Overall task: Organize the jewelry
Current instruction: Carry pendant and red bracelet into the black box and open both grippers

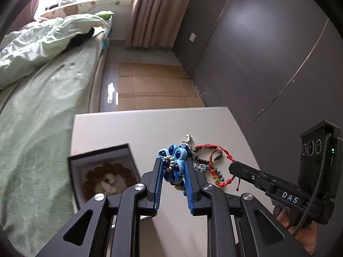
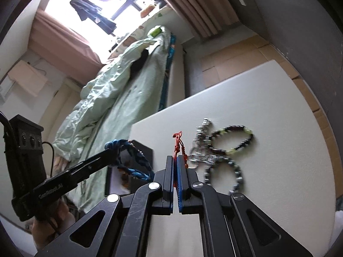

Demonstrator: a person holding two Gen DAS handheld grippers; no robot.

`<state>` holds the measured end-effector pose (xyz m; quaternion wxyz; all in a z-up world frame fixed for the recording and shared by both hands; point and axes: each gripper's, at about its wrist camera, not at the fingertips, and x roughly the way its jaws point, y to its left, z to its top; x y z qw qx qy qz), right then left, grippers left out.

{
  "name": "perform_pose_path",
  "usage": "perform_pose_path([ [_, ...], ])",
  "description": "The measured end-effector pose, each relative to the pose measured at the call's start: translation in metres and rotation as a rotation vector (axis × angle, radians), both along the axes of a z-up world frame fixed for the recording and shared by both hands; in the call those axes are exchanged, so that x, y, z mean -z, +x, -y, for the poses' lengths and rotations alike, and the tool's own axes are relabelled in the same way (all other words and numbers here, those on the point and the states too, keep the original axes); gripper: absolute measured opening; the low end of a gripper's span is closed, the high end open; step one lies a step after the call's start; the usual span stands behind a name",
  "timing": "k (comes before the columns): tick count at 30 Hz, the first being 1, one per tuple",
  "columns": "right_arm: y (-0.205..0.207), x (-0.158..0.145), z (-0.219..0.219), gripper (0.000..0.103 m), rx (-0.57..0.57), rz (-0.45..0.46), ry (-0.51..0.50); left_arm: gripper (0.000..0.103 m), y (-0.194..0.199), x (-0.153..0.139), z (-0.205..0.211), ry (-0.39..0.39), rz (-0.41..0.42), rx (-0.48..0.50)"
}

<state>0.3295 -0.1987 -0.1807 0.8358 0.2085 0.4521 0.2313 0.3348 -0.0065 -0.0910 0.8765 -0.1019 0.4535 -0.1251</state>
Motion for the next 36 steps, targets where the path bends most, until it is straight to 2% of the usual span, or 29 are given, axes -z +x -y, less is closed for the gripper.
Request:
perform_pose_path([
  [14,-0.007,-0.021,-0.067,0.004,-0.118,0.032,0.000,0.020,-0.024,-0.024,-0.059,0.008,0.064,-0.098],
  [24,-0.008,-0.019,-0.120,0.004,-0.192,0.017,-0.027,0.020,-0.035,-0.030,-0.101,0.003,0.081,-0.159],
  [26,-0.001,-0.011,-0.130,0.016,-0.202,-0.034,-0.050,0.020,-0.036,-0.030,-0.106,-0.001,0.081,-0.163],
  [27,0.000,-0.008,-0.131,0.037,-0.204,-0.052,-0.052,0.020,-0.037,-0.030,-0.106,-0.002,0.082,-0.162],
  [28,-0.001,-0.006,-0.132,0.048,-0.197,-0.057,-0.054,0.020,-0.037,-0.029,-0.107,-0.003,0.081,-0.160],
  [30,-0.006,-0.007,-0.129,0.048,-0.182,-0.031,-0.069,0.020,-0.036,-0.026,-0.107,-0.006,0.075,-0.157],
  [36,-0.020,-0.010,-0.110,0.048,-0.143,-0.032,-0.066,0.021,-0.031,-0.016,-0.096,-0.054,0.046,-0.126],
])
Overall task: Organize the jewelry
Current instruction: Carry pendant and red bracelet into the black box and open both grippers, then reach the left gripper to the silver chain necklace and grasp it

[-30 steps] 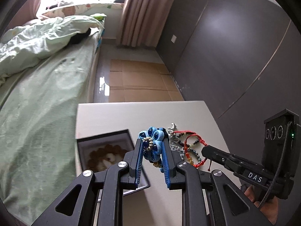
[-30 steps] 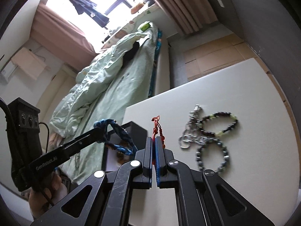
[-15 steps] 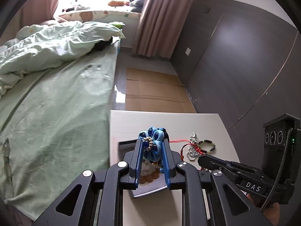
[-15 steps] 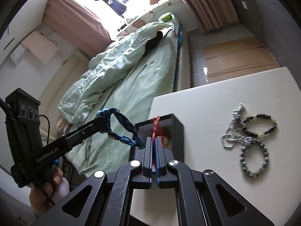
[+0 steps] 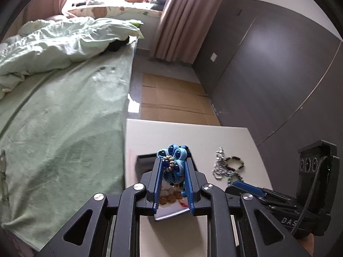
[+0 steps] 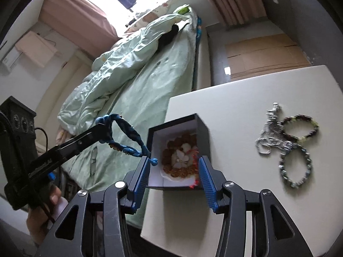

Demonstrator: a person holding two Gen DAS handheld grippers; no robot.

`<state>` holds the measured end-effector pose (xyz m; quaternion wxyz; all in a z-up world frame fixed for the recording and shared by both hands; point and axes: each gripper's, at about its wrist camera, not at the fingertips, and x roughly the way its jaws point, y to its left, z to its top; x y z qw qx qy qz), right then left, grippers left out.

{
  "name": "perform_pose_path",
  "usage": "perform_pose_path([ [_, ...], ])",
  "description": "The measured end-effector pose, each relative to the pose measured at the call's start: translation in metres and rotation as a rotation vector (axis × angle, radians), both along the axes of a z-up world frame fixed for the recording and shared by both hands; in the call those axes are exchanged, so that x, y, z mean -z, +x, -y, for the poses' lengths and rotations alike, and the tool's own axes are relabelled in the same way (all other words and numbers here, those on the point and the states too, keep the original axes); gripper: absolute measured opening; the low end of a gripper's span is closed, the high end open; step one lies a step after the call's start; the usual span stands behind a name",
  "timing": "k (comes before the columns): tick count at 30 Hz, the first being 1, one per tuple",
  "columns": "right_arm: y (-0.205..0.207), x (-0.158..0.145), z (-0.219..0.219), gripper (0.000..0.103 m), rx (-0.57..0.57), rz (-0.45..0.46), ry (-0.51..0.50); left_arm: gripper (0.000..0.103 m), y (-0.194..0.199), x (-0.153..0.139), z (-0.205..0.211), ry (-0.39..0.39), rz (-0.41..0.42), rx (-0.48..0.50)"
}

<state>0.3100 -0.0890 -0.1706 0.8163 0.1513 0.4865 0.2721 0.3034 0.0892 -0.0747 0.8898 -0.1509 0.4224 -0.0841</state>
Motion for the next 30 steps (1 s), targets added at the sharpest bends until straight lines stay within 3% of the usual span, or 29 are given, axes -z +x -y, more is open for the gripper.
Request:
perform_pose_path([
  [3,-0.008,-0.004,0.015,0.053,0.026,0.002,0.012,0.030,0.004,0.004,0.008,-0.028,-0.011,0.031],
  [6,-0.013,-0.008,0.025,0.070,0.049,0.018,0.015,0.077,0.007,0.009,0.013,-0.018,-0.035,0.031],
  [7,-0.015,-0.009,0.028,0.073,0.054,0.019,0.020,0.081,0.006,0.010,0.012,-0.024,-0.026,0.026],
  [19,-0.029,-0.014,0.084,0.076,0.192,0.043,0.005,0.081,-0.001,0.006,0.029,0.007,0.003,0.055],
  [22,-0.034,-0.017,0.095,0.088,0.255,0.072,-0.041,0.081,-0.002,0.004,0.038,0.010,0.012,0.071],
  [25,-0.042,-0.024,0.107,0.090,0.261,0.144,-0.053,0.081,0.000,0.003,0.049,0.015,0.012,0.092],
  [30,-0.044,-0.024,0.124,0.092,0.259,0.134,-0.048,0.081,0.004,0.005,0.073,0.024,0.005,0.140],
])
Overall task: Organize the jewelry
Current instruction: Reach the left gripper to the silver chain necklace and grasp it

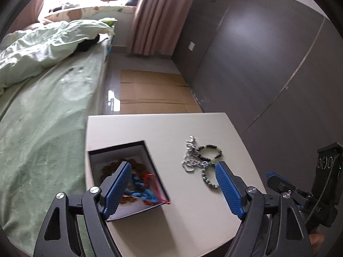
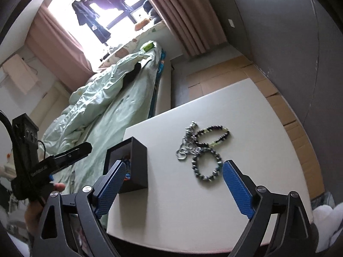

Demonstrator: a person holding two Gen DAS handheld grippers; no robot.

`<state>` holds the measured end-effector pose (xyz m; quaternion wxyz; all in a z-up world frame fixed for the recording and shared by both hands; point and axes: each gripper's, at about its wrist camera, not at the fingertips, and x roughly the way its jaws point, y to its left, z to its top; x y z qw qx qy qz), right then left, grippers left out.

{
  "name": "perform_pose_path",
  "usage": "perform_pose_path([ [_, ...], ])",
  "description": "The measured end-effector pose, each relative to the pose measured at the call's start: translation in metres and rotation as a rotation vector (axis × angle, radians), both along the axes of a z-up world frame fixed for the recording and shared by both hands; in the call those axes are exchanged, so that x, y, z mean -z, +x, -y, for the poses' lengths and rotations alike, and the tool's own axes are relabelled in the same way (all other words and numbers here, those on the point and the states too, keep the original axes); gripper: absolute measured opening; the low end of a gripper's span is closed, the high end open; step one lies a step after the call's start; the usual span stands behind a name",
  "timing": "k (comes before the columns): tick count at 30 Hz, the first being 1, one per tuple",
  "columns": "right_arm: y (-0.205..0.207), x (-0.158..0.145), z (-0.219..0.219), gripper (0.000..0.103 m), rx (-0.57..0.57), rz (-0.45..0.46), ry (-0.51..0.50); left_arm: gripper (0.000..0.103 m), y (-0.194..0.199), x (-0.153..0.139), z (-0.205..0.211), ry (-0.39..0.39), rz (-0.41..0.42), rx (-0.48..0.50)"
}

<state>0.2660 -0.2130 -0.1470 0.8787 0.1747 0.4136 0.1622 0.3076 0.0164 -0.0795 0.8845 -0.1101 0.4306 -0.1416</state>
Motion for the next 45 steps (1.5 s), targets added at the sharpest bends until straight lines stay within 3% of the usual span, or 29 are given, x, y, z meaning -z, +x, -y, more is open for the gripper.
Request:
perform_pose_path([
  [11,-0.006,0.019,0.051,0.092,0.093,-0.029,0.029,0.079,0.015,0.017,0.055,0.028,-0.030,0.101],
  [16,-0.006,0.026,0.067,0.091,0.111,-0.040,0.044,0.058,0.032,0.029,0.070,0.047,-0.075,0.106],
  [20,-0.003,0.034,0.078,0.088,0.118,-0.053,0.066,0.051,0.048,0.042,0.081,0.082,-0.111,0.105],
  [37,0.017,0.060,0.091,0.087,0.113,-0.098,0.096,0.049,0.103,0.105,0.111,0.236,-0.251,0.165],
  [45,0.027,0.067,0.090,0.087,0.114,-0.113,0.094,0.049,0.112,0.117,0.120,0.268,-0.265,0.191],
])
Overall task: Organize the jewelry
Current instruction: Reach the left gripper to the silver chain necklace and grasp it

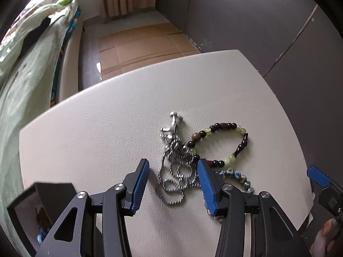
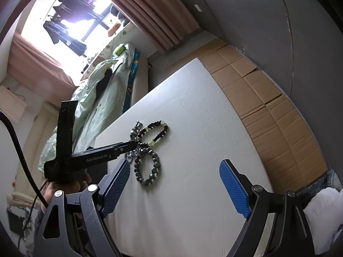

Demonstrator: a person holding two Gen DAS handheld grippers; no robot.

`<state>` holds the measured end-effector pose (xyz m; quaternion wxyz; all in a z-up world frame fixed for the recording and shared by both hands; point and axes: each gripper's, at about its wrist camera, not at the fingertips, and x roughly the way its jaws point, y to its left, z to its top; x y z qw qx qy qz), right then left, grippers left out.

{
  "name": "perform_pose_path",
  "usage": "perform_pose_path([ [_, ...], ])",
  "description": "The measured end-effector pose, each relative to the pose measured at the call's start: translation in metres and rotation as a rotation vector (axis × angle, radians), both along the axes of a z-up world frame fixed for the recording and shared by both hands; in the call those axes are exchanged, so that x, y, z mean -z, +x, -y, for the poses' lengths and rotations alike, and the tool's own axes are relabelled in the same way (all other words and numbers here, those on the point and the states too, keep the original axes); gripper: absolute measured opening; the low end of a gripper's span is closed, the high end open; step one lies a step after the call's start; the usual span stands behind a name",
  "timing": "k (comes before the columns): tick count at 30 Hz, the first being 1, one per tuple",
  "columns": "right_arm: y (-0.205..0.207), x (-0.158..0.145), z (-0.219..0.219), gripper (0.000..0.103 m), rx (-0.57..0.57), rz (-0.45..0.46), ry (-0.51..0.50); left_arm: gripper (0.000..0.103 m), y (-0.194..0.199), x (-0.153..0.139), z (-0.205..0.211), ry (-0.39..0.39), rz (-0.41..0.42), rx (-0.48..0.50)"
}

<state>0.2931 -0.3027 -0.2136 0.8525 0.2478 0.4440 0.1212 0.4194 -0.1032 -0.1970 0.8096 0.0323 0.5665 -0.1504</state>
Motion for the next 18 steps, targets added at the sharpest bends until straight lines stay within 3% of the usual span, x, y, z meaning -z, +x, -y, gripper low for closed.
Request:
perform_pose_path([
  [3,0.006,0.001,-0.002,0.087,0.000,-0.003,-0.007,0.048,0.001,0.000,0.003,0.008,0.011,0.011],
  [6,0.014,0.003,-0.005,0.087,-0.002,-0.009,-0.007,0.022,-0.002,0.000,0.008,0.034,0.037,0.033],
  [8,0.020,0.002,-0.010,0.087,-0.009,-0.009,-0.015,0.007,-0.003,0.001,0.010,-0.007,0.015,0.054],
  [11,0.032,0.003,-0.017,0.081,-0.027,-0.014,-0.027,0.002,-0.006,-0.001,0.014,0.014,0.022,0.076],
  [18,0.060,0.005,-0.034,0.070,-0.068,-0.046,-0.075,0.002,-0.013,-0.024,0.006,-0.044,0.060,0.071],
])
